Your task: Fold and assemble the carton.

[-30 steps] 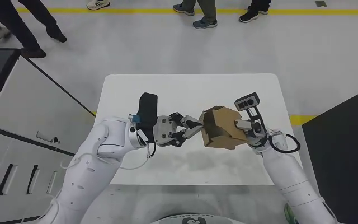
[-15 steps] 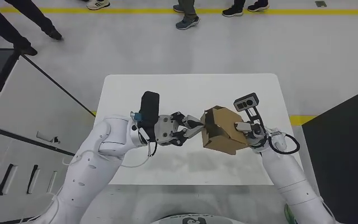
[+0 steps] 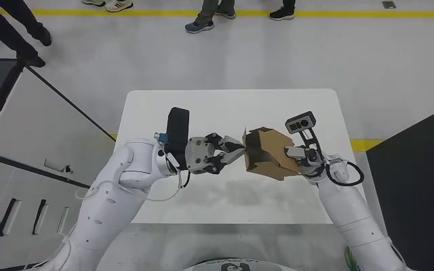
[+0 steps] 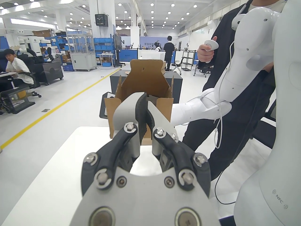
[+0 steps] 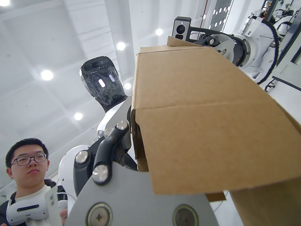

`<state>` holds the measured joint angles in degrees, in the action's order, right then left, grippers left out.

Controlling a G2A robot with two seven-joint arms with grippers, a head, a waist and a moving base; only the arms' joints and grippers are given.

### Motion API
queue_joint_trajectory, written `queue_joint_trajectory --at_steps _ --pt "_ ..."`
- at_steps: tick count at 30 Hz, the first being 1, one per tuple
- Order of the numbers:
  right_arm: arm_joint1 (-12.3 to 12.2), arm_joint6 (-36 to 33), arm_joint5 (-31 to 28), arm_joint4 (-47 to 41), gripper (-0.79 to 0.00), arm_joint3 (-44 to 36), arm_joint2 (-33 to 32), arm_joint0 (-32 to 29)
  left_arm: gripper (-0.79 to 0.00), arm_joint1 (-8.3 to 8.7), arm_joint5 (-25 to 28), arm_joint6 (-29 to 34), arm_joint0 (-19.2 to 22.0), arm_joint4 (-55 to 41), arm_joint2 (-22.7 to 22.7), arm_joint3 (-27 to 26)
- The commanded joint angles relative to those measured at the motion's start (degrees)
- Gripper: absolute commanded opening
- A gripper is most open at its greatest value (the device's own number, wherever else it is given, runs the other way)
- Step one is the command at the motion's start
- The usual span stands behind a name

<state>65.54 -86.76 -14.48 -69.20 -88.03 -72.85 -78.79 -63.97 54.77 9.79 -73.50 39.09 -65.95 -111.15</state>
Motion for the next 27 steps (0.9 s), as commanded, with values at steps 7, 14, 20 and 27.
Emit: queue_joint_trajectory --at_steps 7,14,20,27 --pt "0.12 2.82 -0.75 1.23 -0.785 0.18 -1.35 -0.89 -0.785 0.25 -0.87 0.21 -0.32 0.89 -1.24 -0.91" --pt "0.11 4.36 -0.95 3.62 -0.785 0.5 -2.37 -1.47 -0.785 0.64 -1.07 1.0 -0.09 0.74 -3.27 -2.38" --pt "0.05 6.08 -1.48 6.24 -0.785 0.14 -3.23 -2.06 -0.785 0.85 -0.86 3.86 0.55 0.06 -2.19 -3.82" --pt "0.14 5.83 -1.73 6.74 -0.785 -0.9 -3.55 -2.88 -0.785 0.99 -3.54 6.68 0.88 2.46 -1.45 -5.34"
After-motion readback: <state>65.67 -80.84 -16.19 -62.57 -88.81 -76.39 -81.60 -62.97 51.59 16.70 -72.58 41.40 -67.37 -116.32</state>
